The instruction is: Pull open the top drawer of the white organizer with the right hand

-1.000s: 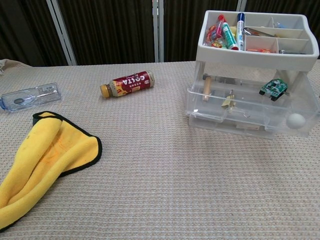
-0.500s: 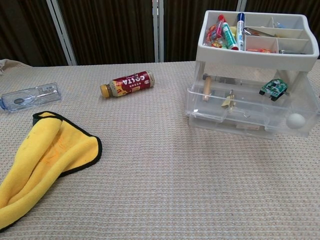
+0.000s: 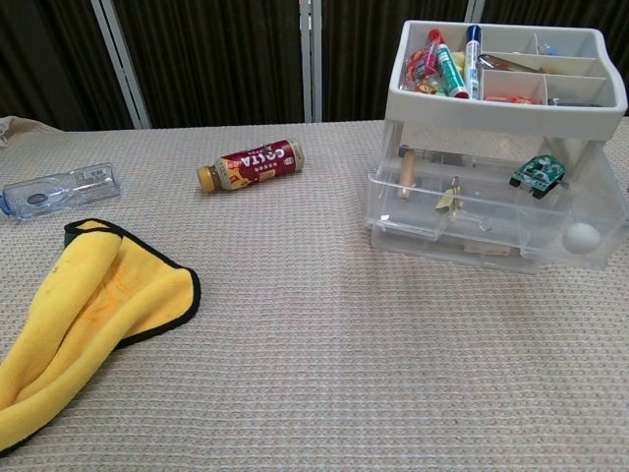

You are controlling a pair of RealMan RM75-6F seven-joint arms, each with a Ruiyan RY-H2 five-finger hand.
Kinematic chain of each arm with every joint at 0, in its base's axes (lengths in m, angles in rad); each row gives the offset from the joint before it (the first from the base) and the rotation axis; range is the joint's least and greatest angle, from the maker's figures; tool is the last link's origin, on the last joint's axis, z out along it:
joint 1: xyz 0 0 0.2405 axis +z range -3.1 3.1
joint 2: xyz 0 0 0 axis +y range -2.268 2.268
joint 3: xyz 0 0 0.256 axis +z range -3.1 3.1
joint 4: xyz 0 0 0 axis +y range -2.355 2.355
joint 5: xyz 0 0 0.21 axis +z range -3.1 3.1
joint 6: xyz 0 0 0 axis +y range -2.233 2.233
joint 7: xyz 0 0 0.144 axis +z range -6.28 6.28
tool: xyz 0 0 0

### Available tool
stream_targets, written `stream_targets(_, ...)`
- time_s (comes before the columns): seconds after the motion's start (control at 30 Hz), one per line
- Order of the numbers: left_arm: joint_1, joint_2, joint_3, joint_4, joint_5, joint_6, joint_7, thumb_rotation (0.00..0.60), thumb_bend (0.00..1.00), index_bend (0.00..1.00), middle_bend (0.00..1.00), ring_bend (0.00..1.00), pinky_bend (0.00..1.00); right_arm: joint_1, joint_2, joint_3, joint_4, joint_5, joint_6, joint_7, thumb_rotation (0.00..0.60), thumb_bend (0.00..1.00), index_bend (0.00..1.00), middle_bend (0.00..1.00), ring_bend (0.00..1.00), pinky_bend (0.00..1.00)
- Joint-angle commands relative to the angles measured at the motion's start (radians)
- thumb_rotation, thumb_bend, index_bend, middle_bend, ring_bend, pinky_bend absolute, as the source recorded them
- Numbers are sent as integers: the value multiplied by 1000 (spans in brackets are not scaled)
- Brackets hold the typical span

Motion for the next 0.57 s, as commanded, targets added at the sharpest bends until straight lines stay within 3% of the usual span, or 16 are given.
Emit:
stream_targets(0.03,-7,-12,-6,18,-8,-7,-2,600,81,0,0,0,0,-33,-7,-33,1,-37,28,-70,600,0,0,0,0,0)
stream_targets(0.57,-16,-24,-12,59,-21,-20,-37,600,80,0,0,0,0,-49,4,-14,-42,-15,-9,-89,600,0,0,0,0,0)
